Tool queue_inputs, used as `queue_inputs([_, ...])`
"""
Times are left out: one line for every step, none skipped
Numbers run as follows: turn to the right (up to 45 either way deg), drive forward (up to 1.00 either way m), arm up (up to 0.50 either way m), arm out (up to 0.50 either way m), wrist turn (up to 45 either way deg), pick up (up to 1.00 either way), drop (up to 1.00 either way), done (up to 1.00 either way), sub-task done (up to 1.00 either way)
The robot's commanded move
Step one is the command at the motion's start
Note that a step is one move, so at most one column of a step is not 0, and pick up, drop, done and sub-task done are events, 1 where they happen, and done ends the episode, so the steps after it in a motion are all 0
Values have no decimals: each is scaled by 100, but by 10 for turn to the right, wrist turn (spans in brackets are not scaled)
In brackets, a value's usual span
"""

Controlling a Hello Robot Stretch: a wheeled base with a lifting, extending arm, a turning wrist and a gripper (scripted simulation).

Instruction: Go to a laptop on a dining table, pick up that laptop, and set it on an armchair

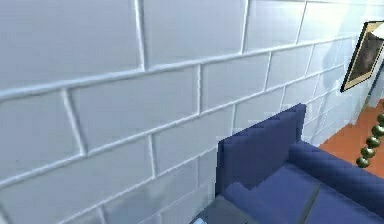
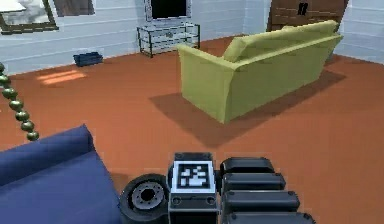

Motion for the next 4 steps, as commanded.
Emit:
queue_inputs([450, 0, 0, 0, 0, 0, 0, 0, 0])
queue_inputs([450, 0, 0, 0, 0, 0, 0, 0, 0])
queue_inputs([60, 0, 0, 0, 0, 0, 0, 0, 0])
queue_inputs([-450, 0, 0, 0, 0, 0, 0, 0, 0])
